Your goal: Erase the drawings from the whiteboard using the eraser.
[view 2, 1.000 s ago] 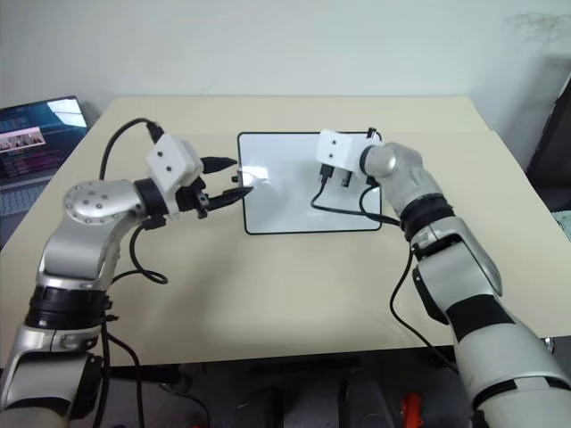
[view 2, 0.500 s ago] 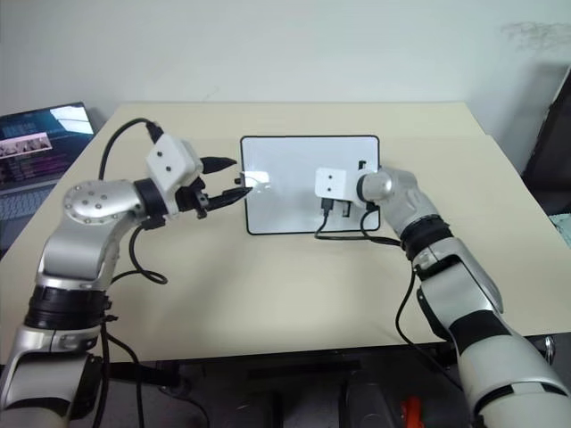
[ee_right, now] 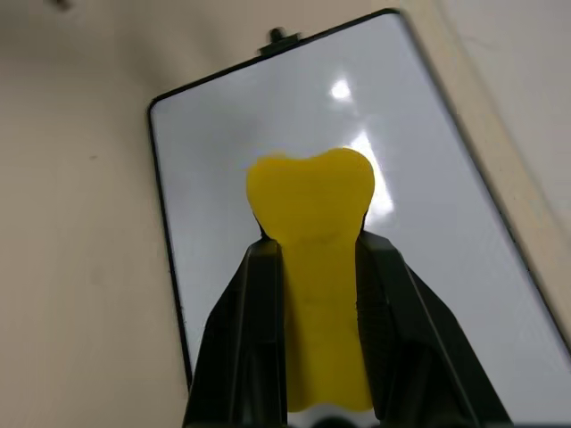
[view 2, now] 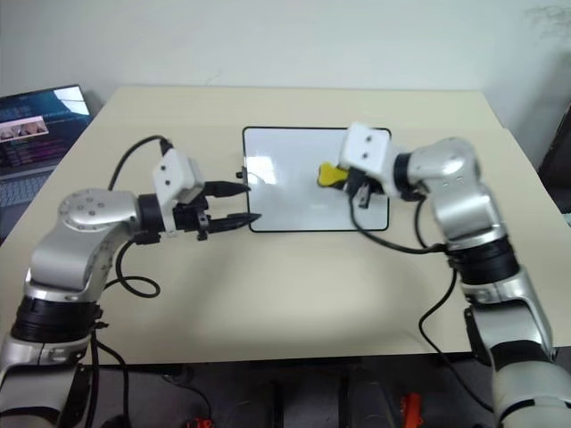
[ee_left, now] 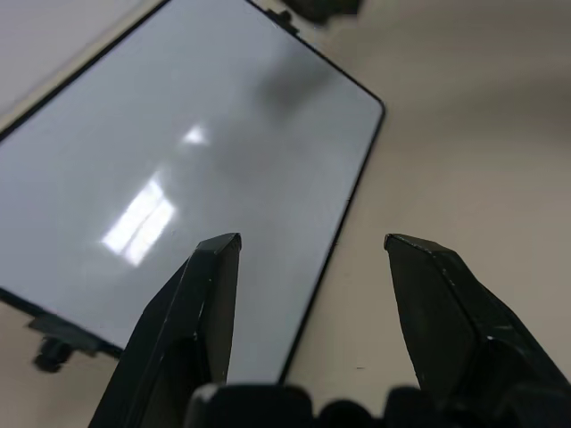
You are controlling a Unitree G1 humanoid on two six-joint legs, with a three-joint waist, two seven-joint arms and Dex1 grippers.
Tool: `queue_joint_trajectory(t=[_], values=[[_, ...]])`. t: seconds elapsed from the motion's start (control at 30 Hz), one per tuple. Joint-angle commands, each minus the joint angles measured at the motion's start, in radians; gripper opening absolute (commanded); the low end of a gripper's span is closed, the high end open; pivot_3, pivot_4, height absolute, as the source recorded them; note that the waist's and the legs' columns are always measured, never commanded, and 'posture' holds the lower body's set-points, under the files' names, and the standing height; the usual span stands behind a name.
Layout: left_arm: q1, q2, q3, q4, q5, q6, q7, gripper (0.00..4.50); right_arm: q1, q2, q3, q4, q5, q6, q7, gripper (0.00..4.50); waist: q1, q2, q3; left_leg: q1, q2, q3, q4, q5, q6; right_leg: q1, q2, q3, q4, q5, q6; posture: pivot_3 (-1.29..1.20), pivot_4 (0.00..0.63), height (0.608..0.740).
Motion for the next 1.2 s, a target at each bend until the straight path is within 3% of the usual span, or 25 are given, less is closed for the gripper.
queue_joint_trajectory(t=[0.03,0.17,0.3,0.53,0.87,1.2], values=[[-0.053,-0.028,-0.021,-0.013,-0.017,-0.002,-0.012,2.79,0.035,-0.097,-0.101,-0.018,0.009,0.109,-0.049,0.69,0.009,0.0,0.0,0.0,0.0,0.0,0.0,0.0,0.0,0.001,0.0,0.0,0.0,0.0,0.0,0.0,0.15,0.74],[-0.115,-0.085,-0.087,0.024,-0.045,0.036,-0.073,2.79,0.176,-0.252,-0.205,0.058,-0.011,0.208,-0.119,0.69,0.036,-0.001,0.0,0.002,0.0,0.0,0.001,0.0,0.0,0.004,0.0,0.0,-0.002,0.0,0.0,0.0,0.15,0.74],[-0.145,-0.141,-0.158,0.049,-0.046,0.041,-0.131,2.79,0.239,-0.236,-0.319,0.15,0.037,0.345,-0.229,0.69,0.027,0.0,0.0,0.004,-0.001,0.004,0.001,0.0,0.0,0.006,-0.001,0.002,-0.003,0.0,0.0,0.0,0.15,0.74],[-0.162,-0.187,-0.215,0.088,-0.031,0.035,-0.177,2.79,0.303,-0.221,-0.367,0.242,0.093,0.48,-0.32,0.69,0.009,0.0,0.0,0.007,0.0,0.007,0.001,0.0,0.0,0.006,0.0,0.006,-0.002,0.0,0.0,0.0,0.15,0.74],[-0.177,-0.23,-0.23,0.129,-0.01,-0.003,-0.182,2.79,0.281,-0.179,-0.331,0.371,0.16,0.455,-0.394,0.69,0.006,0.001,0.0,0.007,0.0,0.007,0.001,0.0,0.0,0.007,0.0,0.006,-0.002,0.0,0.001,0.0,0.15,0.74],[-0.159,-0.23,-0.226,0.129,0.007,-0.017,-0.18,2.79,0.157,-0.186,-0.297,0.581,0.167,0.432,-0.437,0.69,0.0,0.001,0.0,0.007,0.0,0.007,0.001,0.0,0.0,0.007,0.0,0.006,-0.002,0.0,0.001,0.0,0.15,0.74]])
